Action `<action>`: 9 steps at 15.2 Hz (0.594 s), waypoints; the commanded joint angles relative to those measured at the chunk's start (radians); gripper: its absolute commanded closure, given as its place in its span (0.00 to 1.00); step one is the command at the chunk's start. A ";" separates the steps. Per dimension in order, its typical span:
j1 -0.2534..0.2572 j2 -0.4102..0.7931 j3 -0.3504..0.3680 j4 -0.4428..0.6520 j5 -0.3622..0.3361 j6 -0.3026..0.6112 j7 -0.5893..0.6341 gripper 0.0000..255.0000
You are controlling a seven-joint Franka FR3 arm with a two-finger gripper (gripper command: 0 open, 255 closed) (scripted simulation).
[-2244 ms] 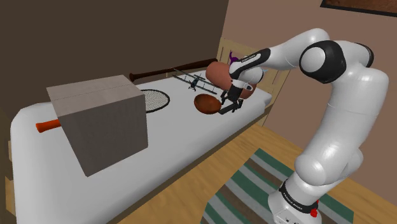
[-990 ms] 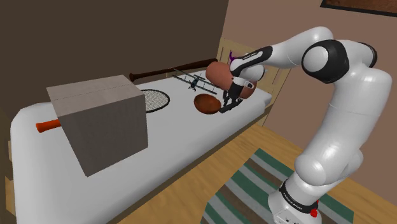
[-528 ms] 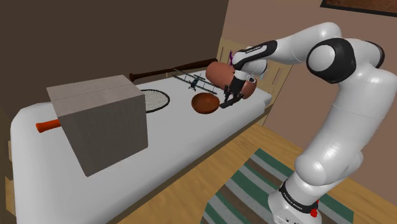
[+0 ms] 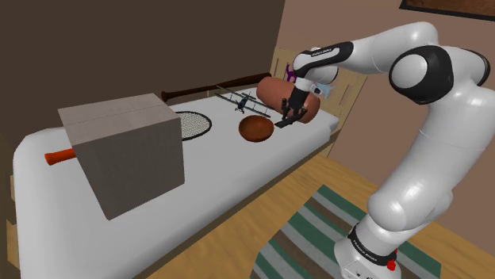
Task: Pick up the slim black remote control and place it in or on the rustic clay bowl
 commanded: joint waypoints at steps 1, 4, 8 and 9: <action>0.000 -0.011 -0.001 0.012 -0.004 -0.023 0.006 1.00; 0.000 -0.024 -0.002 0.036 -0.009 -0.059 0.015 1.00; -0.001 -0.039 -0.003 0.072 -0.015 -0.108 0.027 1.00; -0.001 -0.042 -0.003 0.081 -0.016 -0.120 0.030 1.00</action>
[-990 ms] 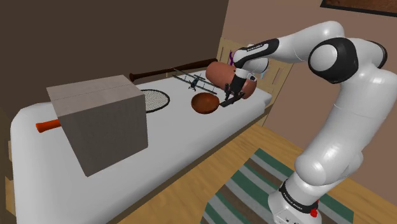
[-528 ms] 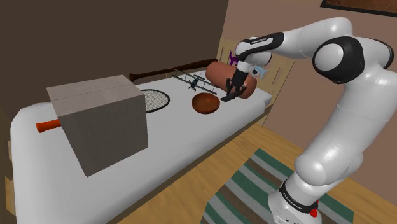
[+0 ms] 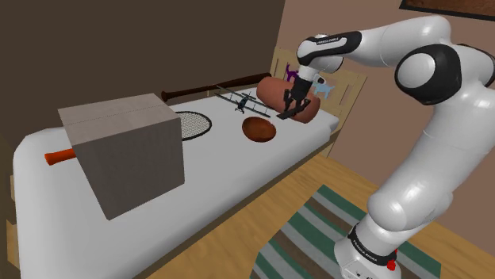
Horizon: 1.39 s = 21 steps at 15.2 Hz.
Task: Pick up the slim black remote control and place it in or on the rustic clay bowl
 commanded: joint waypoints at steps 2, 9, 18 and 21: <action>0.012 -0.007 0.009 0.013 -0.002 -0.015 0.026 1.00; 0.101 0.016 0.081 0.017 0.003 0.039 0.176 1.00; 0.157 0.067 0.124 0.014 0.006 0.114 0.260 1.00; 0.158 0.080 0.125 -0.009 0.010 0.150 0.251 1.00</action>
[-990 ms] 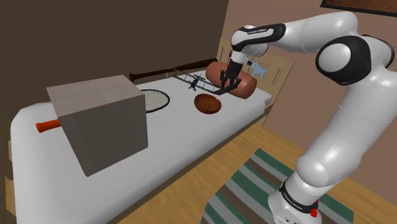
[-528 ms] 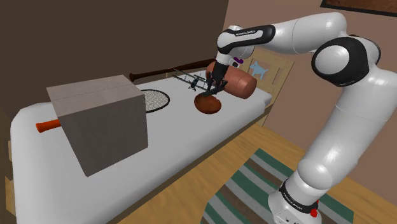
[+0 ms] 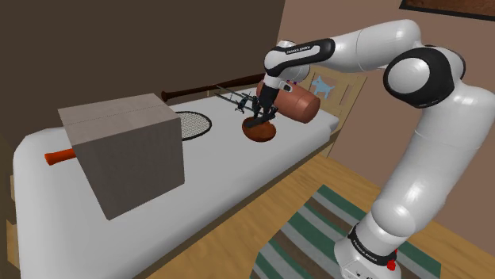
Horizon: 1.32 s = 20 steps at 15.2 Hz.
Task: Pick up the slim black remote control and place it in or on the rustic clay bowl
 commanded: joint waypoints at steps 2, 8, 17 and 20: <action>0.001 0.015 0.001 -0.022 0.004 0.037 -0.008 1.00; 0.001 0.024 0.002 -0.034 0.007 0.058 -0.014 1.00; 0.001 0.024 0.002 -0.034 0.007 0.058 -0.014 0.00; -0.010 -0.009 -0.007 0.023 -0.003 -0.033 -0.008 0.00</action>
